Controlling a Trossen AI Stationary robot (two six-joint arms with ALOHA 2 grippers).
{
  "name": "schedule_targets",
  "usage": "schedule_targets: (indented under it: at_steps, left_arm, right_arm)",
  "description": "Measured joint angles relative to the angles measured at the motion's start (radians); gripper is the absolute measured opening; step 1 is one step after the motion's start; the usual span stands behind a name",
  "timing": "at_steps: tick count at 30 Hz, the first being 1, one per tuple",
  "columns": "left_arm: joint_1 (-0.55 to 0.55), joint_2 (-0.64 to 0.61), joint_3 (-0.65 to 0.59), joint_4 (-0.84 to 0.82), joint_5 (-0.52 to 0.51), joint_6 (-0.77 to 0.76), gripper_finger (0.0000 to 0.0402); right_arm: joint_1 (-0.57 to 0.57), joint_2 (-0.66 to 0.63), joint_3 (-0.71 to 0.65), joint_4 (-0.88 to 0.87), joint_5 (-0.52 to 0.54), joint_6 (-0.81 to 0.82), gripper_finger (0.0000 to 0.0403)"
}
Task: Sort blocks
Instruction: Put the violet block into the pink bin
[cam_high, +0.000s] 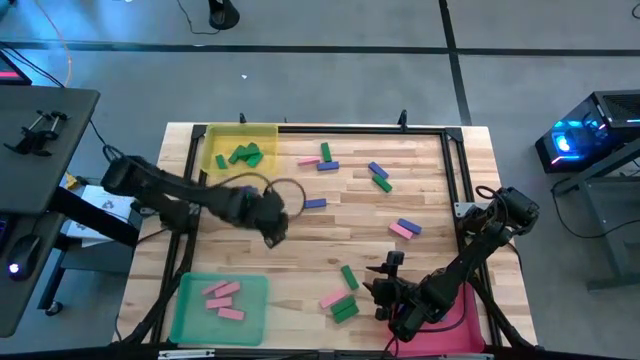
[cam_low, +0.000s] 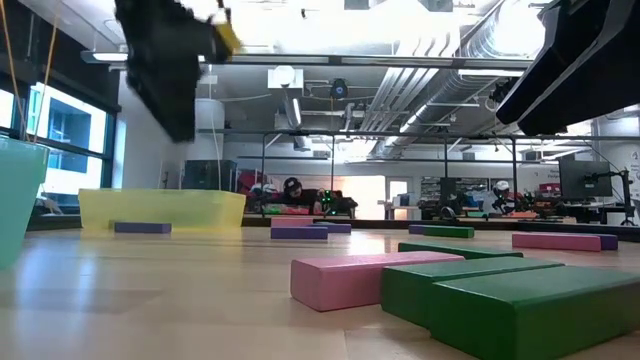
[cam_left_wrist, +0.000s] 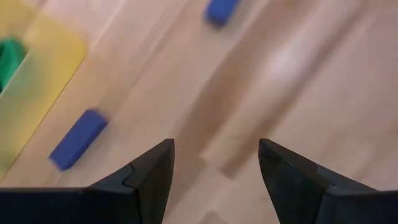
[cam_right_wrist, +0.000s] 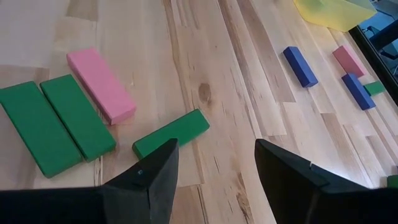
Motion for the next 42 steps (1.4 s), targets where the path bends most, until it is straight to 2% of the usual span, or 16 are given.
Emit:
schedule_targets:
  at_steps: [3, 9, 18, 27, 32, 34, 38, 42]
  left_arm:
    - [0.094, 0.000, -0.073, -0.006, 0.041, 0.019, 0.0217]
    - [0.213, 0.001, -0.221, 0.014, 0.018, -0.025, 0.0217]
    - [0.336, 0.001, -0.360, 0.240, -0.056, -0.010, 0.0217]
    - [0.444, -0.001, -0.424, 0.418, 0.014, 0.056, 0.0217]
    - [0.432, -0.002, -0.425, 0.430, 0.039, 0.056, 0.0217]
    - [0.402, -0.002, -0.413, 0.450, 0.083, 0.037, 0.0217]
    - [0.305, 0.002, -0.377, 0.534, 0.209, 0.012, 0.0217]
    - [0.196, 0.002, -0.326, 0.670, 0.247, 0.085, 0.0217]
  right_arm:
    - [0.000, 0.000, 0.000, 0.004, 0.000, 0.000, 0.0196]
    - [0.000, 0.000, 0.000, 0.006, 0.000, 0.000, 0.0196]
    - [-0.006, 0.000, 0.000, 0.007, 0.000, 0.000, 0.0196]
    - [-0.006, 0.000, 0.000, 0.010, 0.000, 0.000, 0.0196]
    - [-0.006, 0.000, 0.000, 0.010, 0.000, 0.000, 0.0196]
    - [-0.006, 0.000, 0.000, 0.009, 0.000, 0.000, 0.0196]
    - [-0.006, 0.000, 0.000, 0.008, 0.000, 0.000, 0.0196]
    - [-0.006, 0.000, 0.000, 0.008, 0.000, 0.000, 0.0196]
